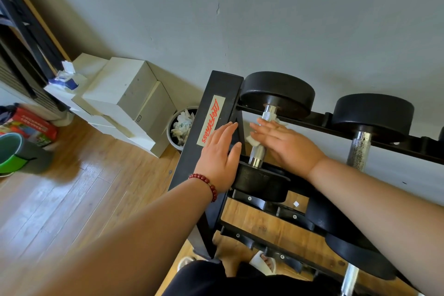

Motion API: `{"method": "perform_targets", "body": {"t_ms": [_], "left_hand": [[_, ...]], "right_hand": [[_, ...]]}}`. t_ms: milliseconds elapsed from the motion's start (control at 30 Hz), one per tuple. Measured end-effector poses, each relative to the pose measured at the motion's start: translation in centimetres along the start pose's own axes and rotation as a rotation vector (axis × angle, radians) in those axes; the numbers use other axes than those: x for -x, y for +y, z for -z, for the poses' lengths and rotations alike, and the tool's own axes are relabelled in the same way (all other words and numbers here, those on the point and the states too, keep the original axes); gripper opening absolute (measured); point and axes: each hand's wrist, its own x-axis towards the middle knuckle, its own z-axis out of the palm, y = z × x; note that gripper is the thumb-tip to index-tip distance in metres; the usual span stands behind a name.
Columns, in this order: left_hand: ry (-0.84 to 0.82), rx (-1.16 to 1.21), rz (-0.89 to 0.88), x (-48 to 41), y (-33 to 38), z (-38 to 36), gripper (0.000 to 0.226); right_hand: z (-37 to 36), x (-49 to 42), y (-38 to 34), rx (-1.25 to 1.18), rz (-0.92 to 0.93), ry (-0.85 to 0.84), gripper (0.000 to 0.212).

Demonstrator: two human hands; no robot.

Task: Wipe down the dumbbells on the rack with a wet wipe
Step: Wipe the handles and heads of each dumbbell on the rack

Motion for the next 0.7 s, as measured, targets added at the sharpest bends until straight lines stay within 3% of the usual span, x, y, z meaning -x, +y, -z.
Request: {"method": "perform_targets", "body": {"t_ms": [167,333,533,700], "left_hand": [[-0.019,0.005,-0.026,0.0,0.0,0.1,0.048],[-0.016,0.048,-0.030,-0.1,-0.1,0.2,0.049],[-0.021,0.065,-0.053,0.0,-0.1,0.3,0.048],[-0.075,0.086,-0.069,-0.2,-0.3,0.4,0.049]], "right_hand": [[-0.2,-1.0,-0.1,-0.107,-0.259,0.046,0.051],[-0.6,0.5,-0.4,-0.062,-0.103,-0.040,0.050],[-1.0,-0.9,-1.1,-0.074,-0.337,0.070,0.048],[-0.5,0.3,-0.4,-0.038,-0.166,-0.047,0.044]]}}
